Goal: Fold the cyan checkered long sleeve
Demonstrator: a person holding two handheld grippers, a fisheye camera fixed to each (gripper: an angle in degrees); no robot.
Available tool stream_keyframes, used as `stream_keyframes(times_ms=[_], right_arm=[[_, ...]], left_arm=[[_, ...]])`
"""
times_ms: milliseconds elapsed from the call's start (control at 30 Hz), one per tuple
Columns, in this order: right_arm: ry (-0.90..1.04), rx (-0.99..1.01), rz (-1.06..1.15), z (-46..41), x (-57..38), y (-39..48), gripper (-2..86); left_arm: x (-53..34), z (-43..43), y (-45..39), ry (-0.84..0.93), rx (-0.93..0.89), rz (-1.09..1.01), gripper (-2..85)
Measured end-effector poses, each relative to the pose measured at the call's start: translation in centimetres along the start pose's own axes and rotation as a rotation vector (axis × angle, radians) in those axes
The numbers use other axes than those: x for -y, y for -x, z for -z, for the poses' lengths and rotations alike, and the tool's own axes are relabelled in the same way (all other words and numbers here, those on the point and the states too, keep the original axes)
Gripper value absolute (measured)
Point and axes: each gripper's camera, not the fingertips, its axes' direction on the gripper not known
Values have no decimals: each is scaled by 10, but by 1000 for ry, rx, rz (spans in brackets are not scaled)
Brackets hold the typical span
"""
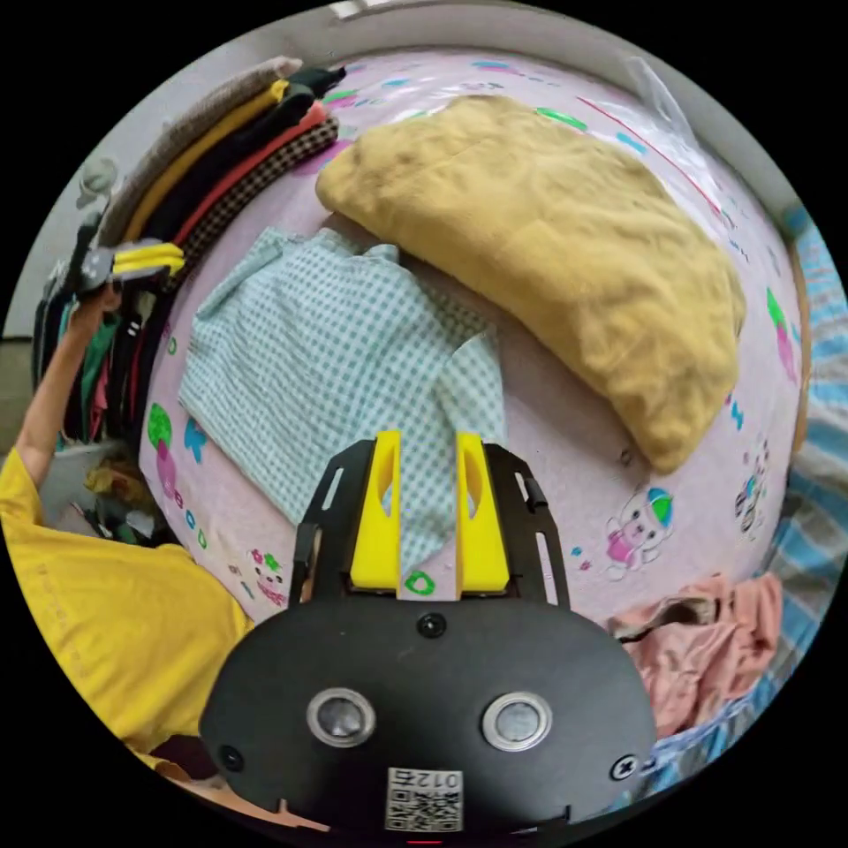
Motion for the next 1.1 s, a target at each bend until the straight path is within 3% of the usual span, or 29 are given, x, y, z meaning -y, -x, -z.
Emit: stream_keyframes(times_ms=[67,167,367,600,833,1100], right_arm=[[-103,185,-184,-15,-78,-33,99],[-192,400,-432,-45,-174,-68,102],[-299,640,-608,-88,-255,-94,106],[-296,664,-607,-98,-263,-103,19],[-231,700,-501,-85,-309,-106,9],[-64,724,-459,-99,-389,-83,9]], left_arm=[[-68,-15,33,-35,-345,200,53],[-141,-42,50,-80,-688,393,71],[-170,-58,67,-111,-789,540,78],[-157,-50,83,15,-641,454,8],[-227,-37,107,-69,-892,518,0],[-333,-42,75,29,-1021,569,6]])
